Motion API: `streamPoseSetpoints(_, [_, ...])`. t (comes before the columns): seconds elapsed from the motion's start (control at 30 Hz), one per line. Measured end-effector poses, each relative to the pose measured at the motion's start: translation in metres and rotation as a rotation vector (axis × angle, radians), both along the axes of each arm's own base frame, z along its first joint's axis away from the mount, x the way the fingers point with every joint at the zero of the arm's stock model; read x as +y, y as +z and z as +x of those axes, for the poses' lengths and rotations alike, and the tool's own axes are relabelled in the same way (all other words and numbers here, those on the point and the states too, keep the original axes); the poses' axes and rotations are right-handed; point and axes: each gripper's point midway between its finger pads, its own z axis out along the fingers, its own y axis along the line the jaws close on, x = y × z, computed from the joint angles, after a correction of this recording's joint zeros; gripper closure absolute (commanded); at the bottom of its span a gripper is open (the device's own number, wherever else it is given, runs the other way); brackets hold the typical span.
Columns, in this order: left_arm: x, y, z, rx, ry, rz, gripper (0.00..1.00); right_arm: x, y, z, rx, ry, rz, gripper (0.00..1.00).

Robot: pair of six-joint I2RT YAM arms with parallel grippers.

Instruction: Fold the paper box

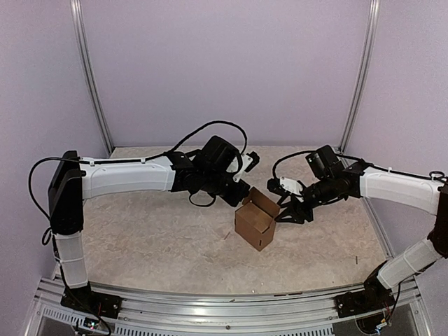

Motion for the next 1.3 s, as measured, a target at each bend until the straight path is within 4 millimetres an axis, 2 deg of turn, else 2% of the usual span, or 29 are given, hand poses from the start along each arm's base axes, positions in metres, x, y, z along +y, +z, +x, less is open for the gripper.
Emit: streamPoseSetpoints(1.3, [0.010,-0.002,-0.005,-0.016,0.022,-0.040,1.00,0.011,-0.001,-0.004,-0.079,0.029,-0.104,0.56])
